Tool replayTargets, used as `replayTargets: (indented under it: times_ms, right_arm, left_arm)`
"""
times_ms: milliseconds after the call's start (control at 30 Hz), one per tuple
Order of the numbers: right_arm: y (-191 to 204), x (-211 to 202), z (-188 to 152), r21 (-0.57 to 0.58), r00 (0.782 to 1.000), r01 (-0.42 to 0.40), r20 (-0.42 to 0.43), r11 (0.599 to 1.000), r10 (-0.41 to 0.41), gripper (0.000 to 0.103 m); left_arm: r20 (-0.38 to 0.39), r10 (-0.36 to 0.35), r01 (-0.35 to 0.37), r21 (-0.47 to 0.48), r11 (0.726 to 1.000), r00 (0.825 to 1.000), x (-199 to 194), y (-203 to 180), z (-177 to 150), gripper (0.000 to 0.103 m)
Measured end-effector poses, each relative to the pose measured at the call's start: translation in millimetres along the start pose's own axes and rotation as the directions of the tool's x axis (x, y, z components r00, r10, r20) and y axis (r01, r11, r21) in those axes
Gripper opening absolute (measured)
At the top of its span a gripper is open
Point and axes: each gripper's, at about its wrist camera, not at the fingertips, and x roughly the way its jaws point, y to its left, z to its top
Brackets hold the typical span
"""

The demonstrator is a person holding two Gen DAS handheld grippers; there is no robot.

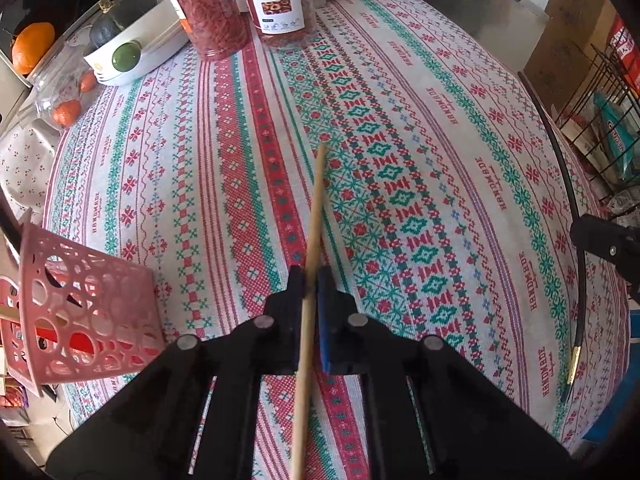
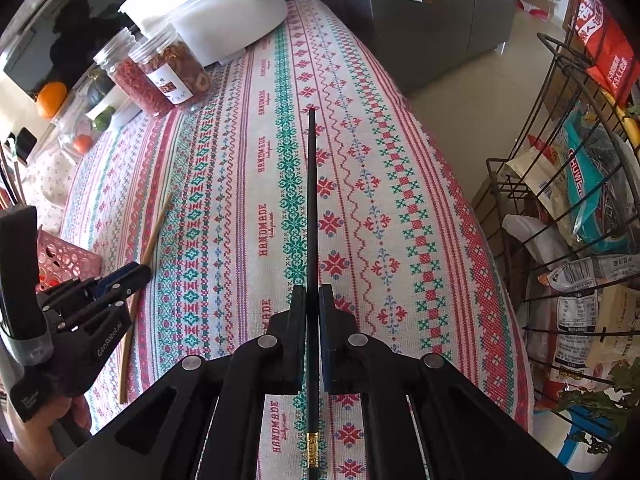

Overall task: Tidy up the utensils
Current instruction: 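Grasp a wooden chopstick with the left tool while the right tool lifts the black chopstick, then carry the wooden chopstick into the holder with the left tool while the right tool carries the black chopstick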

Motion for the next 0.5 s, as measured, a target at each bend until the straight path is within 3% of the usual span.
replayTargets:
  times_ms: [267, 367, 500]
  right_arm:
    - [10.3, -25.4, -2.6, 0.018, 0.997, -0.033, 0.072, 0.999, 0.032, 0.005]
    - [19.2, -40.6, -4.4, 0.002, 0.992, -0.033, 0.12, 0.999, 0.032, 0.005]
    - [28.2, -62.0, -8.0, 0.005, 0.981, -0.065, 0.182, 0.998, 0.063, 0.005]
  left_arm:
    - [0.133, -0.066, 0.06, 0.044, 0.997, 0.989, -56.8, -11.8, -27.3, 0.008]
    - [0.206, -0.107, 0.096, 0.06, 0.994, 0.973, -84.4, -4.2, -34.9, 0.008]
    - [0.325, -0.141, 0.117, 0.092, 0.989, 0.935, -121.4, 8.1, -49.2, 0.008]
